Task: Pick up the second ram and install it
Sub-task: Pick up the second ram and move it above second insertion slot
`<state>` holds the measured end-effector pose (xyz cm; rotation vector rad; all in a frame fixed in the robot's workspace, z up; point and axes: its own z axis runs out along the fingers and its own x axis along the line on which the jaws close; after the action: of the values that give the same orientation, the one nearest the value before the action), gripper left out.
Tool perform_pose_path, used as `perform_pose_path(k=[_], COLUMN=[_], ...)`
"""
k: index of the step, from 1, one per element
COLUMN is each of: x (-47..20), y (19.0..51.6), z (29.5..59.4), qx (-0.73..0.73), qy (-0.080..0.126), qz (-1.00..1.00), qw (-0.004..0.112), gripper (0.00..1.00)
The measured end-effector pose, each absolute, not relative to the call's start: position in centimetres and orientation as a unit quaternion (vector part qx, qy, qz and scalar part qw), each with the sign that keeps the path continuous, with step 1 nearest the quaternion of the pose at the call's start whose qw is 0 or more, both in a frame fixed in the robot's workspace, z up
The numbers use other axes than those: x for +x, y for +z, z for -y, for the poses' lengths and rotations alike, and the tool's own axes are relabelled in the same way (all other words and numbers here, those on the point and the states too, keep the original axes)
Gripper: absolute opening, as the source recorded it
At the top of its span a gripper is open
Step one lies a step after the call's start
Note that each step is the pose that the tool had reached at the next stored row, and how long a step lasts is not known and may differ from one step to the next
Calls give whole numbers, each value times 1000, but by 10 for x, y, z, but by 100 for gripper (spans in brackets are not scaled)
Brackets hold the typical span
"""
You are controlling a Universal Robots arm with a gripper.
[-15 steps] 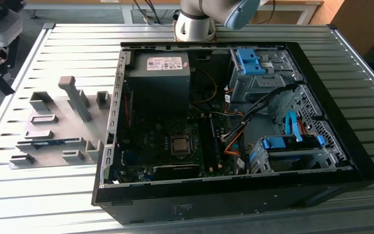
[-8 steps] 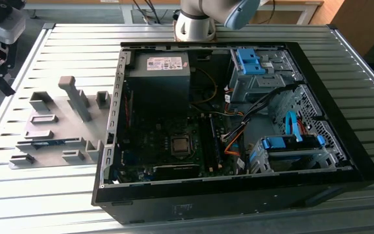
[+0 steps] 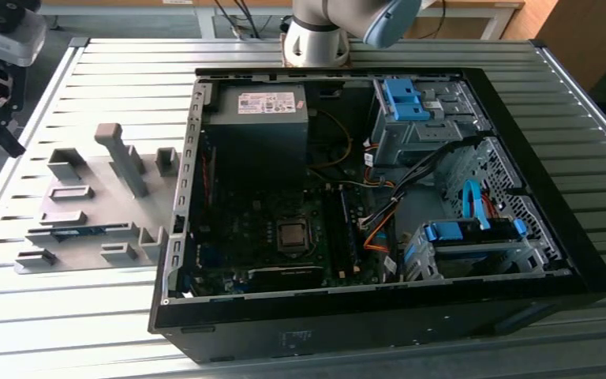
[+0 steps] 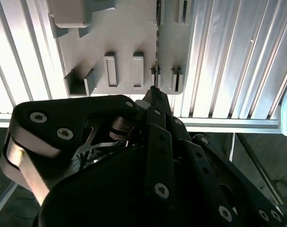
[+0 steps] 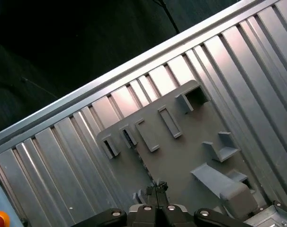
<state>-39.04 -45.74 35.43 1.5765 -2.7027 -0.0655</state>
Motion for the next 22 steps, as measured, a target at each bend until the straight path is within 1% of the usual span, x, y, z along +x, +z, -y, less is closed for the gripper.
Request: perform_pose_path(k=[22], x=[-391], y=[347], z=[459], qx=[622], qy=[-20], qz=[782], qw=[8], gripper=[10])
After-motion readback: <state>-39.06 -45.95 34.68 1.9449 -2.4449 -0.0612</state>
